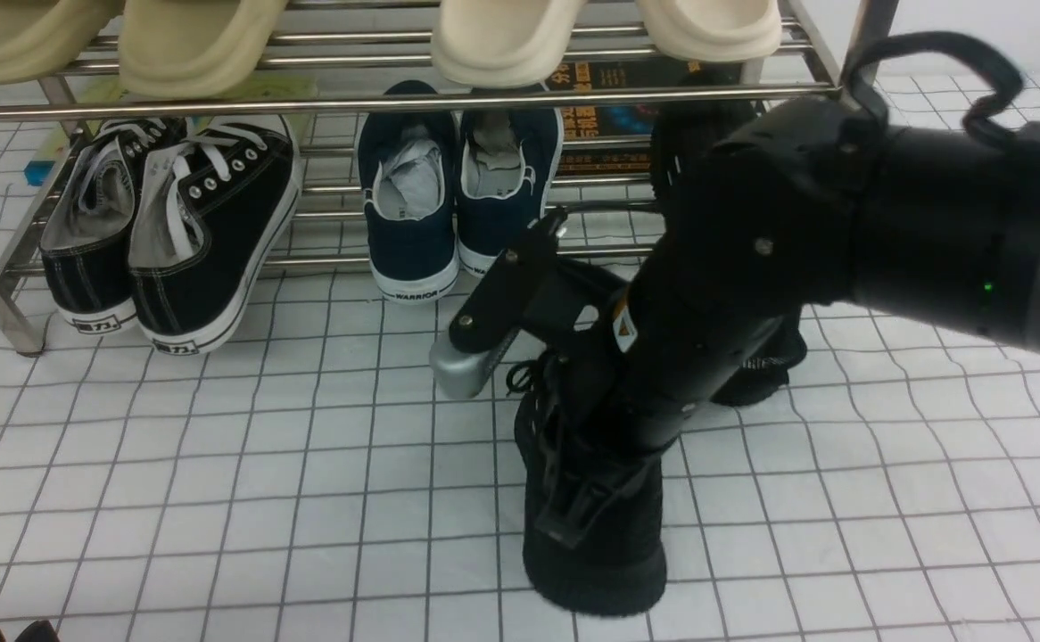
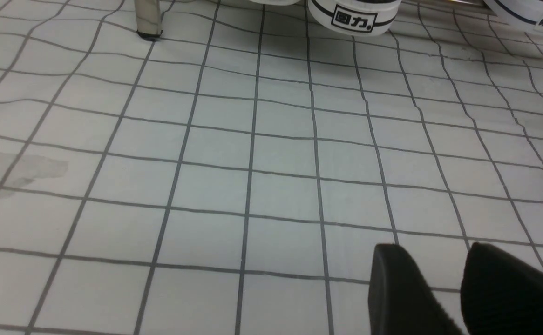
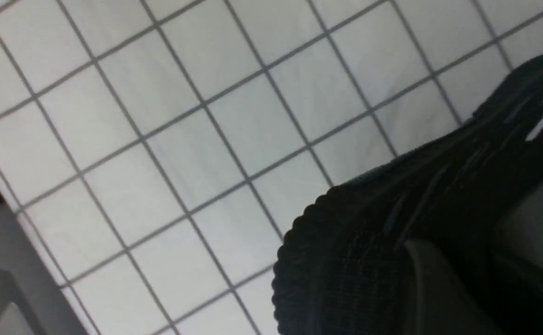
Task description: Take the shoes off the shelf with your hand from the white checkered tablecloth.
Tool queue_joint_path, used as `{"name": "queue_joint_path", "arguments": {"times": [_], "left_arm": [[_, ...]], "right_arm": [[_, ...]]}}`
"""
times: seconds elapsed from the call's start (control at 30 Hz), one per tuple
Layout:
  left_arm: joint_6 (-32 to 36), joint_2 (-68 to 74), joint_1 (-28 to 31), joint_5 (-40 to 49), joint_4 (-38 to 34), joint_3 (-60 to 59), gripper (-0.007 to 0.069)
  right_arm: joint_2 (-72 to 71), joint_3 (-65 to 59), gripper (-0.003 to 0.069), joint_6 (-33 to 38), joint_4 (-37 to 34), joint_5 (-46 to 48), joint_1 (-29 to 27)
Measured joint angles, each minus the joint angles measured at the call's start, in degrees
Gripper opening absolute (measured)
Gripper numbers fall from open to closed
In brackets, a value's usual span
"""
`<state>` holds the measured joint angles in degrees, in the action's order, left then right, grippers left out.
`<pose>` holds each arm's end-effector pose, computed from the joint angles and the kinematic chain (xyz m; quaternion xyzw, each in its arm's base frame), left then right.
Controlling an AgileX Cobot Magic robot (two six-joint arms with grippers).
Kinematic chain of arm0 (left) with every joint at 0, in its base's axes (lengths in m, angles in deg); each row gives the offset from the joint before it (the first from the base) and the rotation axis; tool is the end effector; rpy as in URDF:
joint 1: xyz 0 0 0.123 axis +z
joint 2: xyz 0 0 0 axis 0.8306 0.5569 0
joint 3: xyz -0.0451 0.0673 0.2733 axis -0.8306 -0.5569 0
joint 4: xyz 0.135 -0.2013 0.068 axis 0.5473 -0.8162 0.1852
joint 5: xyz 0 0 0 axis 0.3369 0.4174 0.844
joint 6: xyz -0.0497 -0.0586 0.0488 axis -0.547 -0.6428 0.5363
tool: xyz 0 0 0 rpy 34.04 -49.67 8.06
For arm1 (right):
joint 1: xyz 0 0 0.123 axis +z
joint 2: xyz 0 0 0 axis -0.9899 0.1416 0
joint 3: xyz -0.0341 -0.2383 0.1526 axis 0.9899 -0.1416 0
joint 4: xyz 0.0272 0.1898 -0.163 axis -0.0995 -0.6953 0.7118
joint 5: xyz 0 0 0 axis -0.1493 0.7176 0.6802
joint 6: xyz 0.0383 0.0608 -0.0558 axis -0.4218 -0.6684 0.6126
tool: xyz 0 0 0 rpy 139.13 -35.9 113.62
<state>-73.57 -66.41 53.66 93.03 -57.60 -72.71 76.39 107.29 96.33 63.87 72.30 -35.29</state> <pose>0.0522 -0.0013 0.1715 -0.0440 0.8057 -0.0515 0.5884 0.2474 0.2826 0.2690 -0.4822 0.8490 0.1374 0.1668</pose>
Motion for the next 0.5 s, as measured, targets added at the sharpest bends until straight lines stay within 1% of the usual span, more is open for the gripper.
{"name": "queue_joint_path", "arguments": {"times": [0.03,0.07,0.1,0.13,0.17,0.23,0.27,0.3,0.37,0.4,0.43,0.47,0.5], "left_arm": [[0.0,0.0,0.0,0.0,0.0,0.0,0.0239],[0.0,0.0,0.0,0.0,0.0,0.0,0.0239],[0.0,0.0,0.0,0.0,0.0,0.0,0.0239],[0.0,0.0,0.0,0.0,0.0,0.0,0.0239],[0.0,0.0,0.0,0.0,0.0,0.0,0.0239],[0.0,0.0,0.0,0.0,0.0,0.0,0.0239],[0.0,0.0,0.0,0.0,0.0,0.0,0.0239],[0.0,0.0,0.0,0.0,0.0,0.0,0.0239],[0.0,0.0,0.0,0.0,0.0,0.0,0.0239],[0.0,0.0,0.0,0.0,0.0,0.0,0.0239],[0.0,0.0,0.0,0.0,0.0,0.0,0.0239],[0.0,0.0,0.0,0.0,0.0,0.0,0.0239],[0.0,0.0,0.0,0.0,0.0,0.0,0.0239]], "right_arm": [[0.3,0.0,0.0240,0.0,-0.7,-0.1,0.0],[0.3,0.0,0.0301,0.0,-2.2,0.0,0.0],[0.3,0.0,0.0311,0.0,-2.5,0.1,0.0],[0.3,0.3,0.0379,0.0,-3.3,1.2,0.0],[0.2,1.1,0.0424,0.0,-3.5,2.4,0.0],[0.0,3.0,0.0489,0.0,-3.4,4.4,-0.3],[0.0,3.5,0.0501,0.0,-3.3,4.9,-0.4],[-0.3,6.0,0.0543,-0.9,-2.5,6.6,-1.4],[-0.6,8.6,0.0564,-3.7,-1.2,7.2,-3.4],[-0.7,9.3,0.0568,-4.8,-0.6,7.1,-4.1],[-0.8,10.0,0.0572,-7.7,0.4,6.7,-6.0],[-0.8,10.0,0.0573,-8.2,0.6,6.6,-6.3],[-0.9,10.1,0.0574,-10.1,1.1,6.1,-7.6]]}}
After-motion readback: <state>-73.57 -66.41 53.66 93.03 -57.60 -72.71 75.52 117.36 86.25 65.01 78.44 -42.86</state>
